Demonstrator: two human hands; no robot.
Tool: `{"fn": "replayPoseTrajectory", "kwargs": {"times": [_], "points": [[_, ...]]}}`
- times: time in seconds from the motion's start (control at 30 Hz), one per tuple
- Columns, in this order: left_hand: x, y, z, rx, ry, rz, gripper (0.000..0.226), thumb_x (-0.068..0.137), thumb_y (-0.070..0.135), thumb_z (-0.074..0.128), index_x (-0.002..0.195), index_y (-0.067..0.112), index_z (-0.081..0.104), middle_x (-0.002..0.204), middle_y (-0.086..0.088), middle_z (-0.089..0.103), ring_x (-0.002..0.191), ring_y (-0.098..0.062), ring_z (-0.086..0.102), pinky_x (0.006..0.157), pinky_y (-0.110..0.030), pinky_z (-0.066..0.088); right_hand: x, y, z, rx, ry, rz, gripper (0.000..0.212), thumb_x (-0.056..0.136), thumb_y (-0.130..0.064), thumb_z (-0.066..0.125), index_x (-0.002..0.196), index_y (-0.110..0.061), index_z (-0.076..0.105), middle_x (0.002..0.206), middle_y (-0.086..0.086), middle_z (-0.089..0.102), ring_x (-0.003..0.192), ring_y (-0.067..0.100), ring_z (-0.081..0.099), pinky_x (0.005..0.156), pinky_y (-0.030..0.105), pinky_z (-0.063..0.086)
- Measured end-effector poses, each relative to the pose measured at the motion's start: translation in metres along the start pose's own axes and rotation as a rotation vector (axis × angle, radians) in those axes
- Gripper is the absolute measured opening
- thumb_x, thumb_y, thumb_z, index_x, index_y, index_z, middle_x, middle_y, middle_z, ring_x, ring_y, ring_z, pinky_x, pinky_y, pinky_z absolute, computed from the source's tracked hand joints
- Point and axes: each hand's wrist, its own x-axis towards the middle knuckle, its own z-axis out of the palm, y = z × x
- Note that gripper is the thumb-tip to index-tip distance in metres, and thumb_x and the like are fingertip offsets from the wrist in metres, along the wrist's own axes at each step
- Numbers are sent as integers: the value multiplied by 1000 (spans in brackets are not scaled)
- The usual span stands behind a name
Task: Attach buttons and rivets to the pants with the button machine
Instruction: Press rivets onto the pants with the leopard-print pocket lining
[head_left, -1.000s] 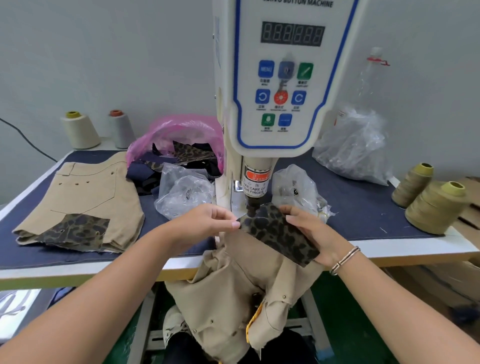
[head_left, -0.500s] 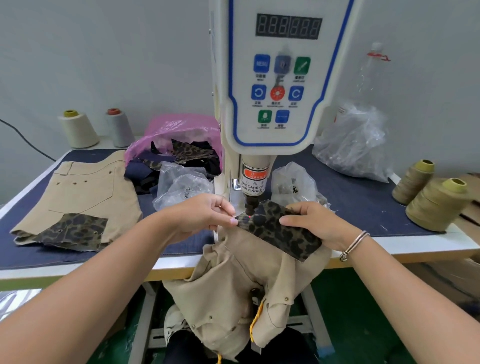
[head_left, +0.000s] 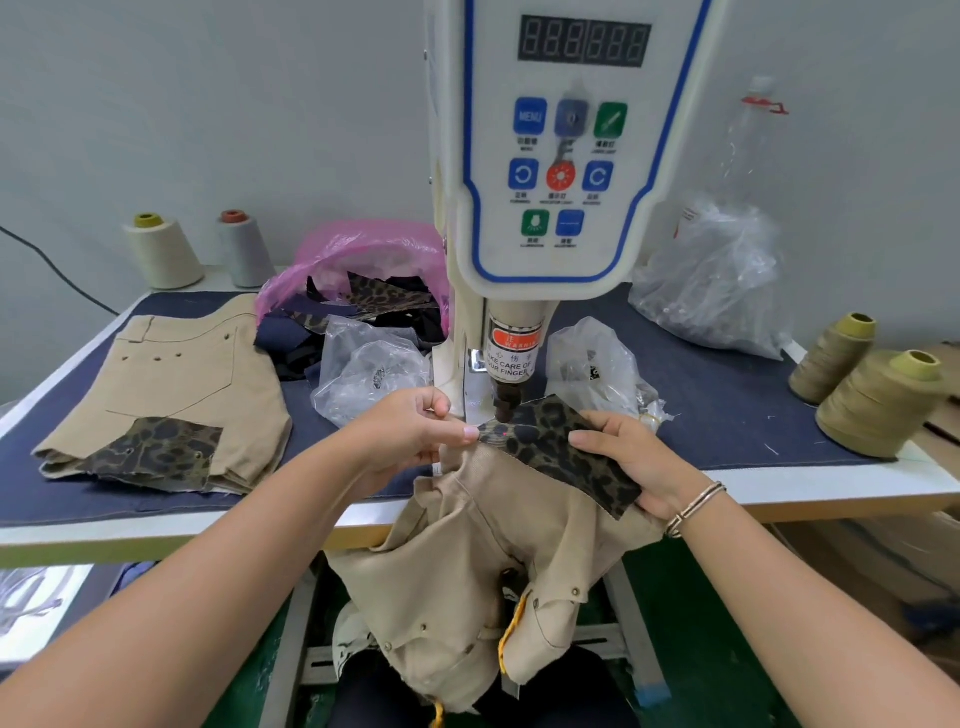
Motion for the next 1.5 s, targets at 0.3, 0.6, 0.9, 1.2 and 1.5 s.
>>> {"fn": "replayPoseTrajectory", "kwargs": {"times": [0.3, 0.6, 0.9, 1.2, 1.5], "points": [[1, -1, -2, 23, -22, 13, 44, 81, -1, 70, 74, 20, 32, 59, 4, 65, 61, -6, 64, 59, -20, 44, 0, 0, 1, 1, 19, 12, 37, 72, -23, 69, 106, -10, 67, 97, 9, 71, 82, 16, 68, 71, 25, 56], [5, -8, -6, -14, -51, 13, 43, 79, -2, 71, 74, 19, 34, 58, 5, 62, 62, -7, 64, 56, -17, 47, -2, -1, 2, -5, 1, 0, 35, 71, -22, 70, 104, -11, 66, 97, 9, 71, 82, 16, 68, 70, 24, 55], [-27, -5, -1, 112, -214, 63, 43, 76, -1, 72, 77, 18, 34, 74, -1, 68, 59, -6, 56, 55, -15, 41, -34, -15, 19, -284, -214, 37, 41, 74, -30, 71, 113, -21, 64, 113, 5, 67, 104, 23, 64, 92, 35, 50], [-46, 27, 36, 56, -243, 262, 40, 80, -15, 65, 78, 13, 37, 74, -7, 69, 66, -21, 55, 60, -24, 46, -47, -57, 80, -818, -247, -212, 31, 90, -23, 63, 61, -15, 58, 54, -15, 41, 53, -1, 38, 55, 11, 31], [-97, -35, -1, 510, -159, 82, 22, 91, 41, 61, 100, 23, 69, 99, 8, 71, 92, -7, 65, 86, -25, 49, -64, -60, 62, -168, -40, -193, 15, 65, -22, 70, 75, -14, 78, 80, 4, 74, 75, 13, 68, 78, 24, 53]]}}
